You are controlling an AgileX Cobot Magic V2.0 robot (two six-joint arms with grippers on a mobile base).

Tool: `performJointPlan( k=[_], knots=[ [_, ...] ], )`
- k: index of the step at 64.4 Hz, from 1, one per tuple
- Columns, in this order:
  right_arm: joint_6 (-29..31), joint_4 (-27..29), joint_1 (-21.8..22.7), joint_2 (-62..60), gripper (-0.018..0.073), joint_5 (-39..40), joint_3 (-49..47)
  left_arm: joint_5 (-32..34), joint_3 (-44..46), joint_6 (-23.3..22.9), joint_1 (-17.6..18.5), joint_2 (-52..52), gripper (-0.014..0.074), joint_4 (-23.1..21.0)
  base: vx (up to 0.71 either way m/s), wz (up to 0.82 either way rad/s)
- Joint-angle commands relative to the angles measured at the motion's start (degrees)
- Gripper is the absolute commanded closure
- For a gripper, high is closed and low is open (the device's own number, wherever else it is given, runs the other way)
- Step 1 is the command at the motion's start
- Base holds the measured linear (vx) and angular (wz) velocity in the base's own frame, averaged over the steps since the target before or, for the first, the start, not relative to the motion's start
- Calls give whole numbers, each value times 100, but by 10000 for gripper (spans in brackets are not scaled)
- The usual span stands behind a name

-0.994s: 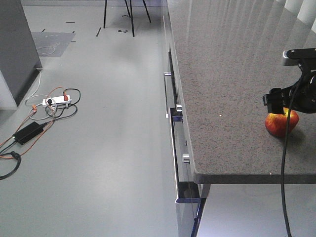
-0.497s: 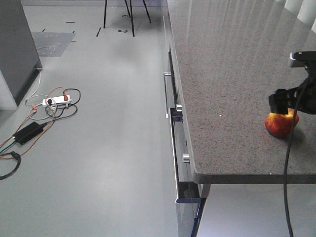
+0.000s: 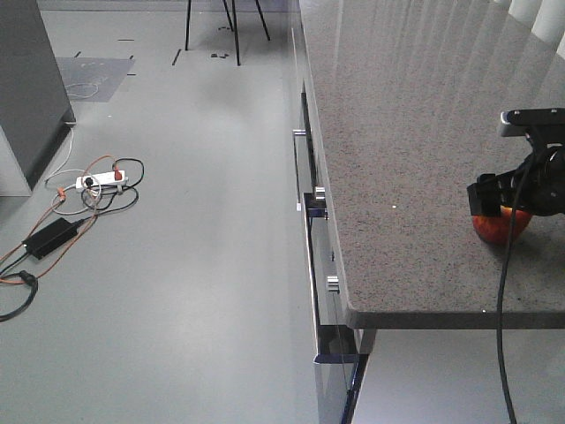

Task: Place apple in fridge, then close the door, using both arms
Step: 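Lower the right gripper around the apple and close it, then lift the apple off the counter with the right gripper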

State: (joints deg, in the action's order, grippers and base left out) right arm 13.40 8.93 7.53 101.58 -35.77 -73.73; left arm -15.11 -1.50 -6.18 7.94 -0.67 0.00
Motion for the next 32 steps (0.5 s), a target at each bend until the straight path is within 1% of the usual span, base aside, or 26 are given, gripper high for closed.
performJointPlan(
  k=[1,15,20,29,32],
  knots=[
    [28,-47,22,-141,-34,316,-178,407,-114,-28,15,-70,602,0,0,0],
    [28,-67,22,57,-32,317,-178,407,-114,-28,15,-70,602,0,0,0],
    [23,-67,22,62,-15,325,-178,407,-114,-28,15,-70,602,0,0,0],
    [0,-67,22,62,80,260,-178,407,-114,-28,15,-70,602,0,0,0],
    [-24,-67,22,62,144,238,-178,407,-114,-28,15,-70,602,0,0,0]
  ],
)
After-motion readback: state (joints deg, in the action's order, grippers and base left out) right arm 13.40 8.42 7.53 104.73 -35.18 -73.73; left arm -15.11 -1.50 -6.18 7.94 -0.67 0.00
